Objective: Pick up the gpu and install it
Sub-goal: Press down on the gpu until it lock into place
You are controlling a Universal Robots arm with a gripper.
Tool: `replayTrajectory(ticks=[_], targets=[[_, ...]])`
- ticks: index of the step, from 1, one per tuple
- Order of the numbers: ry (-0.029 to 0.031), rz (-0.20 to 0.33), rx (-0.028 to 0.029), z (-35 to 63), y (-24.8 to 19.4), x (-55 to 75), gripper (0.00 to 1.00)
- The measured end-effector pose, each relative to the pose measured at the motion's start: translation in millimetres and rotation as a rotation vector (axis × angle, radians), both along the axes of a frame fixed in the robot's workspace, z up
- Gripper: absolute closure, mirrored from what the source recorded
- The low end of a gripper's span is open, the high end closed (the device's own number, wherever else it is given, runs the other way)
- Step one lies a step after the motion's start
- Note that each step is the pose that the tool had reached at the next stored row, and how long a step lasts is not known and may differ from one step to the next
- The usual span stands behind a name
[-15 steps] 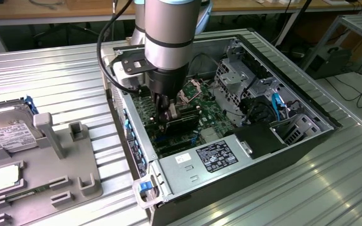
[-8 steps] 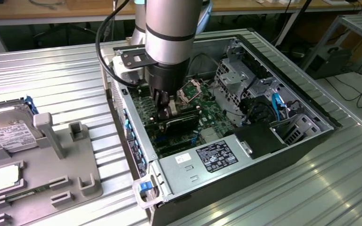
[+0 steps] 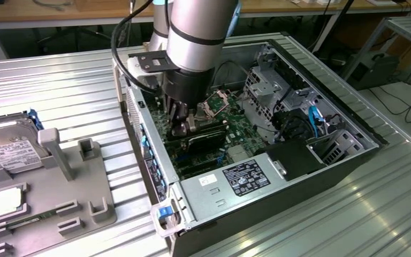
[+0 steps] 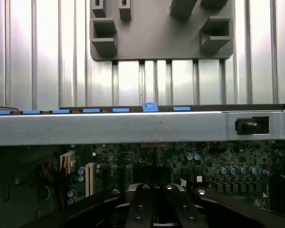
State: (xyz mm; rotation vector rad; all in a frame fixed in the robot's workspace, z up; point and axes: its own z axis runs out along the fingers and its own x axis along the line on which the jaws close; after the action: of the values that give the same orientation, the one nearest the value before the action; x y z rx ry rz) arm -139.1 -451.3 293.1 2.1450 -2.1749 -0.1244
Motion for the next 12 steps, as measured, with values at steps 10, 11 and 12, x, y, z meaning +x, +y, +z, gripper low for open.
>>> replayTrajectory(ticks=[10, 11, 12], targets=[[0.1214, 0.0, -0.0022, 3.4, 3.8, 2.1, 0.89], [0.1218, 0.0, -0.0018, 2.9, 3.9, 2.1, 0.89], [0.1222, 0.0, -0.0018, 2.4, 3.8, 2.1, 0.89]])
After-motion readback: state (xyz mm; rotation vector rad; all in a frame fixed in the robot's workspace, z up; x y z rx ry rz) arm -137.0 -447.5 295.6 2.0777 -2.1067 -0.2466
